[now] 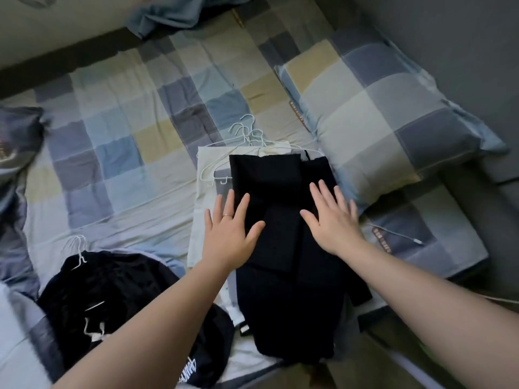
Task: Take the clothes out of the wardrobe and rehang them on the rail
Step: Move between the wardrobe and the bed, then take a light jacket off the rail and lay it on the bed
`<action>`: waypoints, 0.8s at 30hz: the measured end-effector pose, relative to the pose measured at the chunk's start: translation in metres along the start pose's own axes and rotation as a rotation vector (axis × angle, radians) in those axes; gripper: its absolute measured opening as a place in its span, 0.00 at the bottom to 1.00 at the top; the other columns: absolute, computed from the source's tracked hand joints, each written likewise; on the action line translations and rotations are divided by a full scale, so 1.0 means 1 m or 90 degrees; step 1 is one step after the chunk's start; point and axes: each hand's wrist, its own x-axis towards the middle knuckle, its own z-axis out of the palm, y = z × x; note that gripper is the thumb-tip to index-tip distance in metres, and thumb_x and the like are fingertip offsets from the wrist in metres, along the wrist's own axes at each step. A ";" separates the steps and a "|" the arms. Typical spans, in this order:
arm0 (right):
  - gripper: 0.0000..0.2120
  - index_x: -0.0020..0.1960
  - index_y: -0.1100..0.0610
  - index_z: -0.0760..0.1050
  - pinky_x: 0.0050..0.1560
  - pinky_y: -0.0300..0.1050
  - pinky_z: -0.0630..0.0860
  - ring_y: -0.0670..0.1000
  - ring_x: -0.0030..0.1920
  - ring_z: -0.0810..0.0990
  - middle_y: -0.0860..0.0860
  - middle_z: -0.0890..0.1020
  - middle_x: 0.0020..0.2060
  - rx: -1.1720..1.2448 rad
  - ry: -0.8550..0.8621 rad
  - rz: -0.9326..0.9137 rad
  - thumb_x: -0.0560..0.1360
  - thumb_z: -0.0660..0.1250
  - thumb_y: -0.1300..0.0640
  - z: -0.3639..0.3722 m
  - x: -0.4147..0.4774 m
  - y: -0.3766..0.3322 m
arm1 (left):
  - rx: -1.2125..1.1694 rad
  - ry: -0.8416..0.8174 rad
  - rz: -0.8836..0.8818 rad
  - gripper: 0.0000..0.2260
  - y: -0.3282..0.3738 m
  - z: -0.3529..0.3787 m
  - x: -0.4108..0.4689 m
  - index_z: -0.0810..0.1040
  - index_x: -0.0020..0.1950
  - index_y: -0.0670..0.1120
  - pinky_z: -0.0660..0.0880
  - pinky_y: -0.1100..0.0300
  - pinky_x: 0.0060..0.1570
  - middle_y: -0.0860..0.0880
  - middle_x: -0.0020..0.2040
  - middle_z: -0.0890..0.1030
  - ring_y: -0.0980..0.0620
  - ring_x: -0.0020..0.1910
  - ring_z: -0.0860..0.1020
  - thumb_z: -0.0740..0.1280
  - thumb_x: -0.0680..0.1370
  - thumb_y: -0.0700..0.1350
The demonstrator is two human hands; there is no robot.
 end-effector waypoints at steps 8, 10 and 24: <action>0.32 0.79 0.46 0.41 0.75 0.62 0.45 0.55 0.78 0.42 0.45 0.43 0.79 -0.004 0.025 0.080 0.80 0.45 0.36 -0.030 -0.185 -0.040 | -0.006 -0.042 0.084 0.32 0.003 -0.057 -0.148 0.46 0.82 0.57 0.37 0.43 0.77 0.50 0.82 0.41 0.47 0.79 0.35 0.50 0.81 0.66; 0.32 0.79 0.46 0.40 0.75 0.61 0.44 0.54 0.78 0.41 0.44 0.43 0.79 0.003 0.037 0.106 0.80 0.45 0.36 -0.031 -0.234 -0.049 | 0.000 -0.049 0.129 0.32 0.004 -0.069 -0.182 0.46 0.82 0.58 0.36 0.43 0.76 0.50 0.82 0.41 0.48 0.79 0.35 0.49 0.81 0.67; 0.33 0.79 0.45 0.41 0.74 0.63 0.44 0.54 0.79 0.42 0.45 0.43 0.79 0.132 0.154 0.400 0.78 0.42 0.33 0.024 -0.504 -0.079 | 0.120 -0.138 0.501 0.34 0.056 -0.067 -0.321 0.46 0.82 0.58 0.37 0.44 0.76 0.51 0.82 0.43 0.48 0.80 0.37 0.47 0.78 0.69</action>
